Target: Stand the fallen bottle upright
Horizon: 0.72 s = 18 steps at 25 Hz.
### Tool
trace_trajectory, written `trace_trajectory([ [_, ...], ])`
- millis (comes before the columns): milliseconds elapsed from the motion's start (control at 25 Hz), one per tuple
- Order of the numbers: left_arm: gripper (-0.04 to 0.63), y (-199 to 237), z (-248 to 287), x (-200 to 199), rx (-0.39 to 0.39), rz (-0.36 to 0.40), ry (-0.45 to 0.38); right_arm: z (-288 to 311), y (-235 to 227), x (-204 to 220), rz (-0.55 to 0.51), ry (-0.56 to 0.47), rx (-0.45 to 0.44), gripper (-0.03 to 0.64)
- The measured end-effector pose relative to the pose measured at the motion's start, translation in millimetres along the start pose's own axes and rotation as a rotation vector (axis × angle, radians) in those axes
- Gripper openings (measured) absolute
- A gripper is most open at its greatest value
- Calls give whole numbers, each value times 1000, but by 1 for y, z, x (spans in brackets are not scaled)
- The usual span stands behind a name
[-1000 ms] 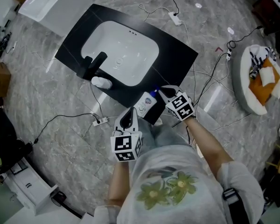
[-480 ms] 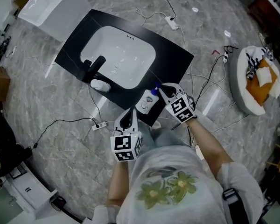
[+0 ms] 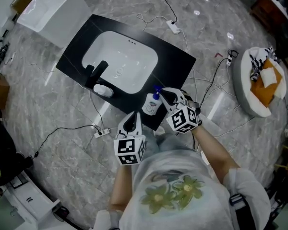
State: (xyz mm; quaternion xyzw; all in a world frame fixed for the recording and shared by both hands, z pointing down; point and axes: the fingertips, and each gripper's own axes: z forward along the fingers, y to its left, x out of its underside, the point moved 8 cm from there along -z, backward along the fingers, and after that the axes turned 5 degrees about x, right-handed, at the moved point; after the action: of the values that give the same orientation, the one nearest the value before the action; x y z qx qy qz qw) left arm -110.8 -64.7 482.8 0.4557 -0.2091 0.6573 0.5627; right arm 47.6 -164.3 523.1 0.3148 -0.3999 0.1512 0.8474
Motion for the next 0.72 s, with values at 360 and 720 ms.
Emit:
trace_trajectory([
  [360,18,5,-10,-3,70,28,51,-18,25,-23,-152,-2,37,54],
  [720,18,8,-30,2,112,51,77,-32,51,-36,-200,-7,52,54],
])
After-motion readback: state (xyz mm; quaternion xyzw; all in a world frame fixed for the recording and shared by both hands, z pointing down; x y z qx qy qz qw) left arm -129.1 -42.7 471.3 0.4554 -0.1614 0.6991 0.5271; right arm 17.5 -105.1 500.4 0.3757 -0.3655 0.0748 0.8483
